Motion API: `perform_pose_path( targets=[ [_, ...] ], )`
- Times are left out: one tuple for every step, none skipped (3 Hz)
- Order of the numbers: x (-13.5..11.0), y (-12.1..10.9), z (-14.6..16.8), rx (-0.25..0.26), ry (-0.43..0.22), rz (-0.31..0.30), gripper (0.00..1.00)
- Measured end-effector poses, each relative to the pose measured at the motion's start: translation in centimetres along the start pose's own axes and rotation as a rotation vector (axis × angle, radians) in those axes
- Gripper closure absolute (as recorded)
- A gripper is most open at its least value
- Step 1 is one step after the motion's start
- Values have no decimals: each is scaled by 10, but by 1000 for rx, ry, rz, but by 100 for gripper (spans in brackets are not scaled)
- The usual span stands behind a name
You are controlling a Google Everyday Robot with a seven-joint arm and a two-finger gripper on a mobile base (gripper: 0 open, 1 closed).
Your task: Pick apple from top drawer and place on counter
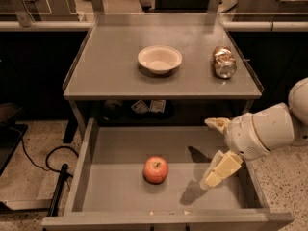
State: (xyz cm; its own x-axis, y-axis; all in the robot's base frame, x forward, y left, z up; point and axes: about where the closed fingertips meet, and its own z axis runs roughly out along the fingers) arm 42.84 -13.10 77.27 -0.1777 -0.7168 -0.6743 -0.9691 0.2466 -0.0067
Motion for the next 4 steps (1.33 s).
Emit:
perform_pose_path(
  targets=[
    [0,0,0,0,0,0,0],
    [-1,0,27,12,-33,7,0],
    [-17,-11,100,57,-133,-30,0],
    [-17,-12,102,63,-135,-31,0]
  ],
)
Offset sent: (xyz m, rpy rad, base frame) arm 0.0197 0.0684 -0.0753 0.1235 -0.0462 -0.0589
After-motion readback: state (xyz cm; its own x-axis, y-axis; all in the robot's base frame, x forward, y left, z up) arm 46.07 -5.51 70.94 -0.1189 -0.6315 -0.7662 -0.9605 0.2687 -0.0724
